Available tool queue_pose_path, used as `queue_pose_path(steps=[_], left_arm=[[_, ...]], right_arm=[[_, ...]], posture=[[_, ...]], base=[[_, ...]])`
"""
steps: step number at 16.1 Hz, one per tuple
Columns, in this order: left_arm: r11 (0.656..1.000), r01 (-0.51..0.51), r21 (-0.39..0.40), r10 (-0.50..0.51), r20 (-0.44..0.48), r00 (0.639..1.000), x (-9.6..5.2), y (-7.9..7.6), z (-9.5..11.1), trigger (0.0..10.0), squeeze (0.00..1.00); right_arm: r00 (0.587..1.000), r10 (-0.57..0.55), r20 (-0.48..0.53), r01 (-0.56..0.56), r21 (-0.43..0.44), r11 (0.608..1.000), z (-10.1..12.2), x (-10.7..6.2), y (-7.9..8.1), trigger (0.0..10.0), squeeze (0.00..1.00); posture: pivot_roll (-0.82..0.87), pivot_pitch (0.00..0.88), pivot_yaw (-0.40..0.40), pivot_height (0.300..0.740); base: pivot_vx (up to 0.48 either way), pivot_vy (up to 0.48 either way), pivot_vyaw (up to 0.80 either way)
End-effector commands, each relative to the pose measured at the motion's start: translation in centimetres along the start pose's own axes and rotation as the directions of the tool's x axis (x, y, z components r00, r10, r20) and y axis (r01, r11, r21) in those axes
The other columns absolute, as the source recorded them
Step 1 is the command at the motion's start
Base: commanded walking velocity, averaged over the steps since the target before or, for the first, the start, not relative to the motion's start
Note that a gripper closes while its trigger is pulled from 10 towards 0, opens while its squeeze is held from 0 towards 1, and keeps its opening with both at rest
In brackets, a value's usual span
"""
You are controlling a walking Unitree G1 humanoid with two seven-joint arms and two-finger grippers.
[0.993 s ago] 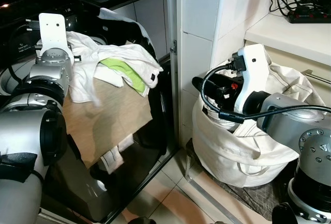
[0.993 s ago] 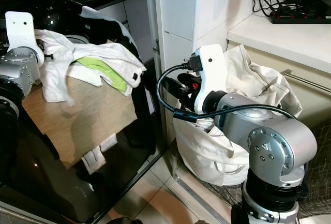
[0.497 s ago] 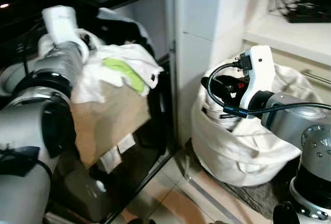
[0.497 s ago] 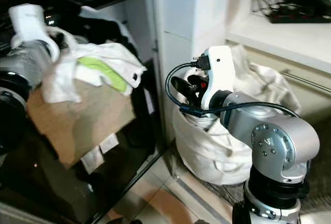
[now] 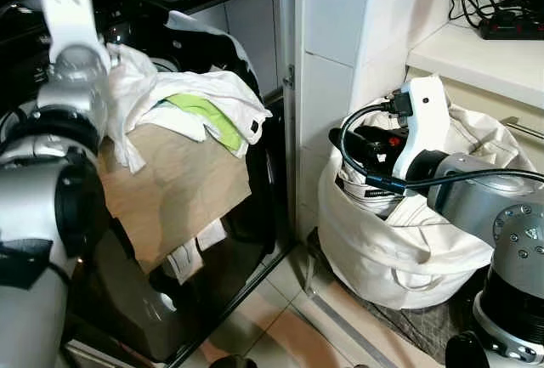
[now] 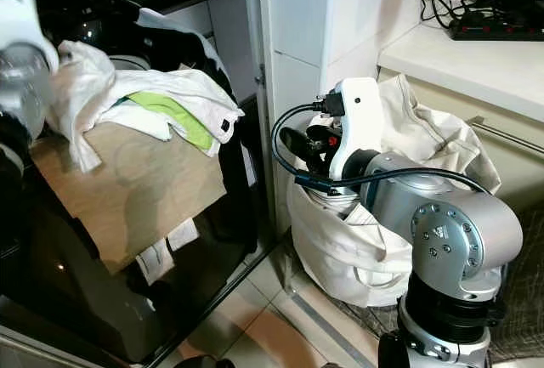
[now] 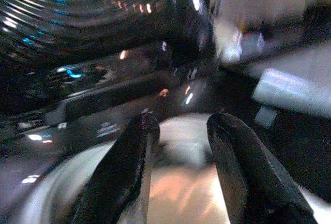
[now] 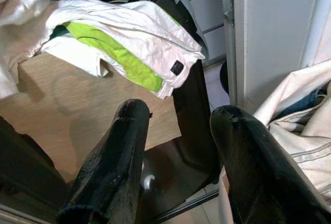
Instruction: Clothes washing
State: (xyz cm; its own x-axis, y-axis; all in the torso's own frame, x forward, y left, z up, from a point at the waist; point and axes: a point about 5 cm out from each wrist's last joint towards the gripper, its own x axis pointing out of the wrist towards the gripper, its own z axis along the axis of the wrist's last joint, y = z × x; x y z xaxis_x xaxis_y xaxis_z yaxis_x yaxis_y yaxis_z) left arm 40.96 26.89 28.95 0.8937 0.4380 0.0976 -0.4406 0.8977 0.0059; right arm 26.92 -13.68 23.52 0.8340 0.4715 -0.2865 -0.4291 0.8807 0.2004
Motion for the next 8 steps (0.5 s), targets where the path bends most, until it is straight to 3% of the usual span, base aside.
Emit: queue_pose_path(steps=[1,3,4,5,6,8], left_arm=[[0.995,0.025,-0.094,-0.013,0.121,0.993,0.1,-0.4,3.2,10.0,0.0],[0.967,0.196,-0.162,-0.155,0.236,0.959,-0.4,-2.9,5.2,10.0,0.0],[0.916,0.384,-0.12,-0.35,0.231,0.908,-1.1,-5.6,5.1,10.0,1.0],[0.813,0.581,-0.036,-0.571,0.145,0.808,-2.1,-8.6,3.7,10.0,1.0],[0.754,0.649,0.102,-0.652,-0.002,0.758,-2.9,-10.3,1.0,10.0,1.0],[0.737,0.64,0.219,-0.63,-0.12,0.767,-3.5,-10.6,-2.4,10.0,1.0]], right_arm=[[1.0,-0.009,-0.002,0.009,0.001,1.0,0.0,-0.1,0.0,10.0,0.0],[1.0,-0.018,0.002,0.018,0.004,1.0,-0.1,-0.2,0.0,10.0,0.0],[1.0,-0.021,0.005,0.021,-0.001,1.0,-0.1,-0.3,-0.1,10.0,0.0],[1.0,-0.018,0.012,0.018,-0.019,1.0,-0.1,-0.5,-0.1,10.0,0.0],[1.0,-0.014,0.02,0.016,-0.061,0.998,-0.1,-0.7,0.0,10.0,0.0],[0.999,0.002,0.037,0.002,-0.105,0.994,-0.2,-1.1,0.2,10.0,0.0]], posture=[[-0.12,0.0,0.142,0.74],[-0.13,0.0,0.145,0.74],[-0.13,0.0,0.143,0.74],[-0.13,0.0,0.143,0.74],[-0.14,0.0,0.154,0.74],[-0.17,0.0,0.167,0.74]], base=[[0.0,0.0,0.0],[0.0,0.0,0.0],[0.0,0.0,0.0],[0.0,0.0,0.0],[0.0,0.0,0.0],[0.0,0.0,0.0]])
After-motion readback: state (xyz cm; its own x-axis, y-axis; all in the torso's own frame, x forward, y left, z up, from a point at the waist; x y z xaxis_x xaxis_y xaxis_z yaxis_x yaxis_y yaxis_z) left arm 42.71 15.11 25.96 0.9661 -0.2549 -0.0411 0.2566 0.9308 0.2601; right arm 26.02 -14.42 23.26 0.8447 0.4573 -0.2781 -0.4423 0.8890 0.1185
